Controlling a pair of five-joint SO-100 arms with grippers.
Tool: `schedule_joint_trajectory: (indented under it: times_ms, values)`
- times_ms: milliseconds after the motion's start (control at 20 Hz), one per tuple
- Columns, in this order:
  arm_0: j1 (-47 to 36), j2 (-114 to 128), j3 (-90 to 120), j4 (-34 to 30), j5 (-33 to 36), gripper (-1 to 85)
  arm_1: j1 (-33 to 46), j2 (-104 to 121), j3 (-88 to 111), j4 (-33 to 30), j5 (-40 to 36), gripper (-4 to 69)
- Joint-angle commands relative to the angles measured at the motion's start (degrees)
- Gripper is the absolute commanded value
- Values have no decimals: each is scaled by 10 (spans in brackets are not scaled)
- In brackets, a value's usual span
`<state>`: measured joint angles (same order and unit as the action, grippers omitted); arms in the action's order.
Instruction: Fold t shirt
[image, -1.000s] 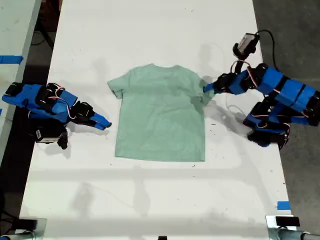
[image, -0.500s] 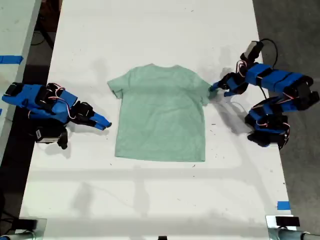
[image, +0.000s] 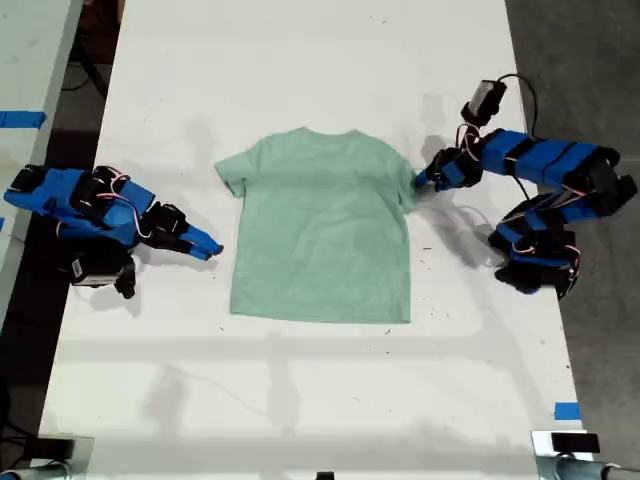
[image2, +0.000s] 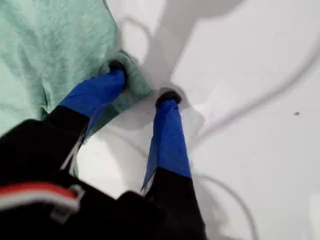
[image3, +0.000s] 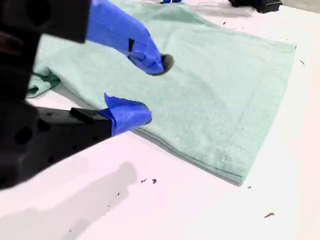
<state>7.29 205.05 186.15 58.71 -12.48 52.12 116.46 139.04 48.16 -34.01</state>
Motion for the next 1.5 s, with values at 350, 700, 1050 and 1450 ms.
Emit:
schedule_joint_trajectory:
  times_ms: [350, 700, 1050, 1450]
  values:
    - [1, 2, 24, -4, -5, 126, -75, -9, -26, -46, 34, 22]
    - [1, 2, 24, -4, -5, 126, -51, 184, -45, 68, 22, 22]
    - [1, 2, 24, -4, -5, 126, -179, 240, -93, -28, 33, 22]
    - [1, 2, 24, -4, -5, 126, -274, 72, -151, -221, 45, 22]
